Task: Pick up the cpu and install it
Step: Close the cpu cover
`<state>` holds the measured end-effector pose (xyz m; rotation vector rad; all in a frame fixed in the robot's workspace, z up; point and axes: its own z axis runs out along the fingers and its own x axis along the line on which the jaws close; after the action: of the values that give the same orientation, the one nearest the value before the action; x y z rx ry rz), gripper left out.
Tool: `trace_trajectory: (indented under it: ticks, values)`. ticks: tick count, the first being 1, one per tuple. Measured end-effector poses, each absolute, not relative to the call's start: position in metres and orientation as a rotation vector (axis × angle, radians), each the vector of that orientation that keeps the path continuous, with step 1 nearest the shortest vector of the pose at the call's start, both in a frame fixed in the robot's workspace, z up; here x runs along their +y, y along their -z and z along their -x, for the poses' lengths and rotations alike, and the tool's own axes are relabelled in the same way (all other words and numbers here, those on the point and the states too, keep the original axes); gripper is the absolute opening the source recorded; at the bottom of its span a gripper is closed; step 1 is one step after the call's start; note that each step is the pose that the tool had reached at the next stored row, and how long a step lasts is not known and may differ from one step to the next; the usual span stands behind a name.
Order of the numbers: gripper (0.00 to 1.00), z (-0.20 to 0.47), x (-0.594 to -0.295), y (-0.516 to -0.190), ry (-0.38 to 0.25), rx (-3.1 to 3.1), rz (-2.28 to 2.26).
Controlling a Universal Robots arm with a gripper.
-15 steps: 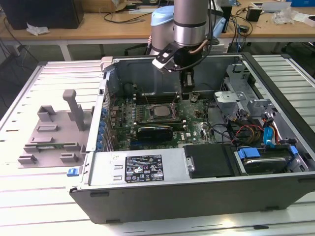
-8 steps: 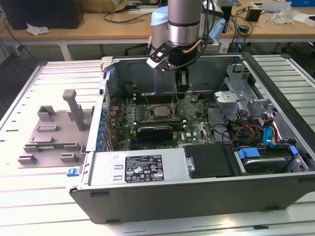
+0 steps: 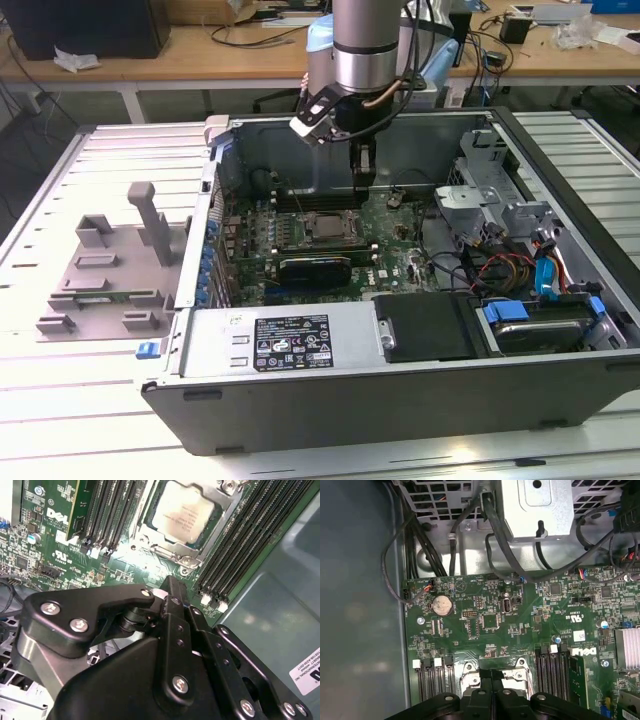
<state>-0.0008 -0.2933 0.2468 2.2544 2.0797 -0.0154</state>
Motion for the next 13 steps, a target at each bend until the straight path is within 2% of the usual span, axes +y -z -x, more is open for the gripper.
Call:
trace_trajectory:
  ticks: [13]
  values:
    - [0.11,0.013,-0.296,-0.246,0.015,2.079,-2.255]
